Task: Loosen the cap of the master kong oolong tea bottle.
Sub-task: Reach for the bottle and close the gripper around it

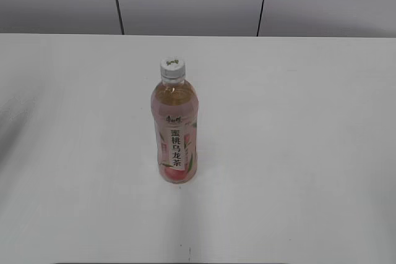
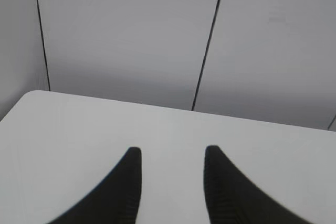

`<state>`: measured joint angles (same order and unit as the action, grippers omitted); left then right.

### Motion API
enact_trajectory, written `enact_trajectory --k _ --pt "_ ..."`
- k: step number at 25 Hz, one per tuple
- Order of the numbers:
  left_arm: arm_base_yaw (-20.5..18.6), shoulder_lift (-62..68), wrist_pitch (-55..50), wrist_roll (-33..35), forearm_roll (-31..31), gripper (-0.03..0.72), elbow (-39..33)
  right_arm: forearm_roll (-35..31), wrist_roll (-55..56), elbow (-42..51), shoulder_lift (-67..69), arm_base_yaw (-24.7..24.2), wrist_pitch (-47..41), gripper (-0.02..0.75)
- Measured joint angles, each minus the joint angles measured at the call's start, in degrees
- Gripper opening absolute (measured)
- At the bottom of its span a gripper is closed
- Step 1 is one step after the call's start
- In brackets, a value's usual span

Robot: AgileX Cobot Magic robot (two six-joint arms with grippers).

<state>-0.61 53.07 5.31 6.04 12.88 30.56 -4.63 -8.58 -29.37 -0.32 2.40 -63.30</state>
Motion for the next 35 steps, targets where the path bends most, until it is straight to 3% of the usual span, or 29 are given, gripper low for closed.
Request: enact_trajectory --k 12,18,25,27,31,35 --pt "8.6 27.8 33.1 -2.4 -7.5 0.245 -4.0 0.0 0.0 0.0 0.0 0.0 0.0 0.502" --pt "9.1 41.3 48.3 -11.8 -17.8 0.245 -4.0 0.0 0.0 0.0 0.0 0.0 0.0 0.502" --pt "9.1 55.7 62.0 -13.8 -29.0 0.256 -4.0 0.0 0.0 0.0 0.0 0.0 0.0 0.502" --pt "9.1 58.8 62.7 -13.9 -32.9 0.289 -4.0 0.0 0.0 0.0 0.0 0.0 0.0 0.502" --pt "9.1 59.9 63.3 -15.5 -39.9 0.441 -5.1 0.0 0.0 0.0 0.0 0.0 0.0 0.502" --pt "9.1 59.9 63.7 -16.4 -42.4 0.566 -7.8 0.0 0.0 0.0 0.0 0.0 0.0 0.502"
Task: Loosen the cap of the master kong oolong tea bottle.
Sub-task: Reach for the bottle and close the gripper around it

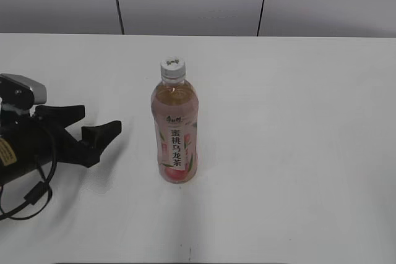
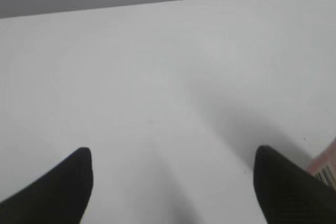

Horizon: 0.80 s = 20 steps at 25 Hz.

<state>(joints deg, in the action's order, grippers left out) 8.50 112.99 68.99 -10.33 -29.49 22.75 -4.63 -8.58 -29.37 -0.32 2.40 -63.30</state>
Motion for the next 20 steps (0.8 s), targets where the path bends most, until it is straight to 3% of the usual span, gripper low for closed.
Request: enact_trajectory --k 2,8,20 --pt "0.0 -0.4 -0.1 -0.1 -2.3 0.58 -1.3 0.0 0.0 0.0 0.0 0.0 0.0 0.502" --pt "0.0 -3.7 0.1 -0.2 -18.5 0.586 -1.9 0.0 0.0 0.0 0.0 0.0 0.0 0.502" --pt "2.2 -4.3 0.3 -0.8 -22.4 0.587 0.0 0.0 0.0 0.0 0.0 0.0 0.0 0.502"
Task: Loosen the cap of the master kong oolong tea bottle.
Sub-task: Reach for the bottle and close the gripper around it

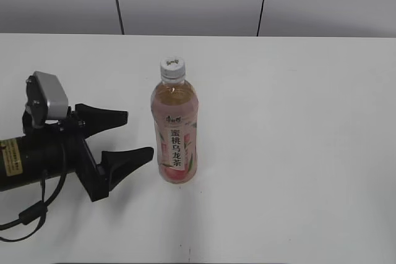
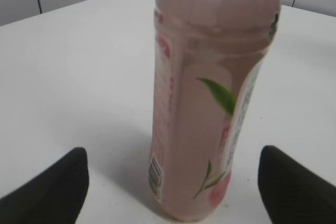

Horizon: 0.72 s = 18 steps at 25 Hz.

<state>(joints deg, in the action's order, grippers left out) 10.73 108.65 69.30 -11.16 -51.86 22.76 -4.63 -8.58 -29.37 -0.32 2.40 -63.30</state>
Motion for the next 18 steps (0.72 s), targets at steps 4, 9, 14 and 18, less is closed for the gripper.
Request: enact_trajectory --k 4,9,14,18 --pt "1.0 0.0 0.0 -0.3 1.7 0.587 2.2 0.0 0.0 0.0 0.0 0.0 0.0 0.502" --pt "3.8 0.0 0.0 -1.8 2.0 0.587 5.2 0.0 0.0 0.0 0.0 0.0 0.0 0.502" --pt "8.0 0.0 0.0 -2.9 4.0 0.587 8.0 0.0 0.0 0.0 0.0 0.0 0.0 0.502" --pt "11.0 0.0 0.0 -3.2 9.2 0.586 9.0 0.0 0.0 0.0 0.0 0.0 0.0 0.502"
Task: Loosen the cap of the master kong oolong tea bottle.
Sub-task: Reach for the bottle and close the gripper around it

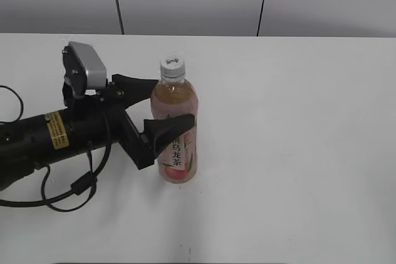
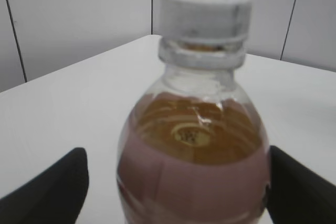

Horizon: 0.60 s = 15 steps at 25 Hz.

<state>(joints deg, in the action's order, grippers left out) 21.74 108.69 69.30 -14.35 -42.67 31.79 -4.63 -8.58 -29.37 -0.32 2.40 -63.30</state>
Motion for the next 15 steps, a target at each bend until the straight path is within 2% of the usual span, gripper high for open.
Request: enact_trajectory --k 5,10,15 --pt "2.9 0.9 0.0 -0.1 3.4 0.585 2.3 0.0 0.0 0.0 0.0 0.0 0.0 0.502" --pt "4.0 2.9 0.0 -0.1 3.8 0.583 4.1 0.0 0.0 0.0 0.0 0.0 0.0 0.502" --pt "4.0 4.2 0.0 -0.2 3.2 0.511 4.2 0.0 0.0 0.0 0.0 0.0 0.0 0.502"
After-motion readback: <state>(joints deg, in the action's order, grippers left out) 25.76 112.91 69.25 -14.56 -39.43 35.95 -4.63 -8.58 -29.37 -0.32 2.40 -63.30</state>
